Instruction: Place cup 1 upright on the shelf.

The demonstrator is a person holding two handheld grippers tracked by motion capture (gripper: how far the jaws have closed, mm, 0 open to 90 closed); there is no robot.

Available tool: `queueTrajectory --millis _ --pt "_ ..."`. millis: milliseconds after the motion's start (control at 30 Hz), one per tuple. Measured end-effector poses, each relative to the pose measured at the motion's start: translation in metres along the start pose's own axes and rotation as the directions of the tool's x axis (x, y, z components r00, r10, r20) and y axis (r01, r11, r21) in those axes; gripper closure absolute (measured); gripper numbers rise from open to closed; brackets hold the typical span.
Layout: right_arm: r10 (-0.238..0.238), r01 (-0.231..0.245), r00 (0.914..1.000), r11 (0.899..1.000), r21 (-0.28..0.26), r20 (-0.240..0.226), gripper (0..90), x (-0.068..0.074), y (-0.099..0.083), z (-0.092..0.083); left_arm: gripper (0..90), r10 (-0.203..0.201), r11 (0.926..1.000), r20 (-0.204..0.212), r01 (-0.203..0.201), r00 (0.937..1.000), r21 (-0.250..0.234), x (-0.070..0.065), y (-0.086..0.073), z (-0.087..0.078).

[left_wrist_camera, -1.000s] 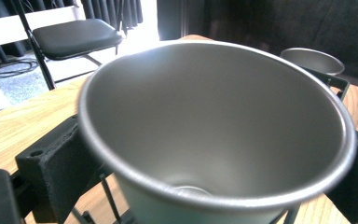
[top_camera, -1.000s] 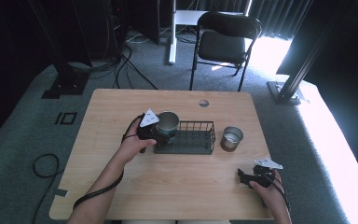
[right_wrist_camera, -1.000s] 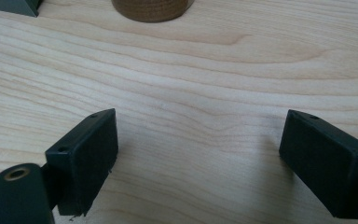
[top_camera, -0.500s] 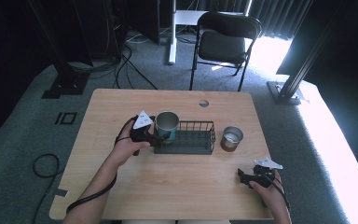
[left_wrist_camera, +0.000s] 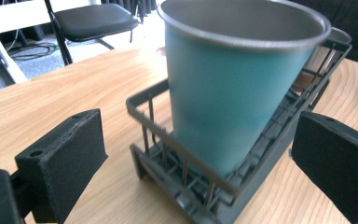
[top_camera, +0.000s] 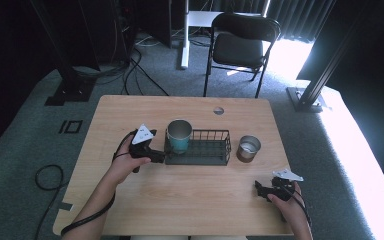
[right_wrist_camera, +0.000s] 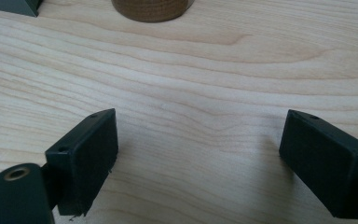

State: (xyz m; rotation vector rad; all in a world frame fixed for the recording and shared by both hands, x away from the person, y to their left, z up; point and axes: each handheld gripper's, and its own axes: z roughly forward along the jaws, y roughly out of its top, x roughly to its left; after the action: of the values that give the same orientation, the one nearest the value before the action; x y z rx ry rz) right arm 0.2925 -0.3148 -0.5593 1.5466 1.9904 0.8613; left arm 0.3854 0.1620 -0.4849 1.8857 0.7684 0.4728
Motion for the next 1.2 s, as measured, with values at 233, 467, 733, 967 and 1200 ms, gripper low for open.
queueTrajectory --millis 233,467,733,967,1200 --pt "0.000 0.000 1.0000 1.000 0.000 0.000 11.1 0.000 0.000 0.000 3.6 -0.017 0.9997 -0.019 0.018 0.9997 0.019 0.005 -0.016 -0.010" --pt "0.000 0.000 1.0000 1.000 0.000 0.000 11.1 0.000 0.000 0.000 3.6 -0.032 0.9984 -0.048 0.034 0.9984 0.045 0.008 -0.034 -0.022" --pt "-0.001 0.001 1.0000 1.000 0.000 0.000 11.1 0.000 0.000 0.000 3.6 -0.062 0.9940 -0.070 0.068 0.9957 0.087 0.010 -0.052 -0.032" --pt "0.000 0.000 1.0000 1.000 0.000 0.000 11.1 0.000 0.000 0.000 3.6 -0.068 0.9889 -0.113 0.082 0.9913 0.124 0.014 -0.066 -0.041" --pt "0.000 0.000 1.0000 1.000 0.000 0.000 11.1 0.000 0.000 0.000 3.6 -0.104 0.9787 -0.151 0.128 0.9830 0.160 0.019 -0.080 -0.053"
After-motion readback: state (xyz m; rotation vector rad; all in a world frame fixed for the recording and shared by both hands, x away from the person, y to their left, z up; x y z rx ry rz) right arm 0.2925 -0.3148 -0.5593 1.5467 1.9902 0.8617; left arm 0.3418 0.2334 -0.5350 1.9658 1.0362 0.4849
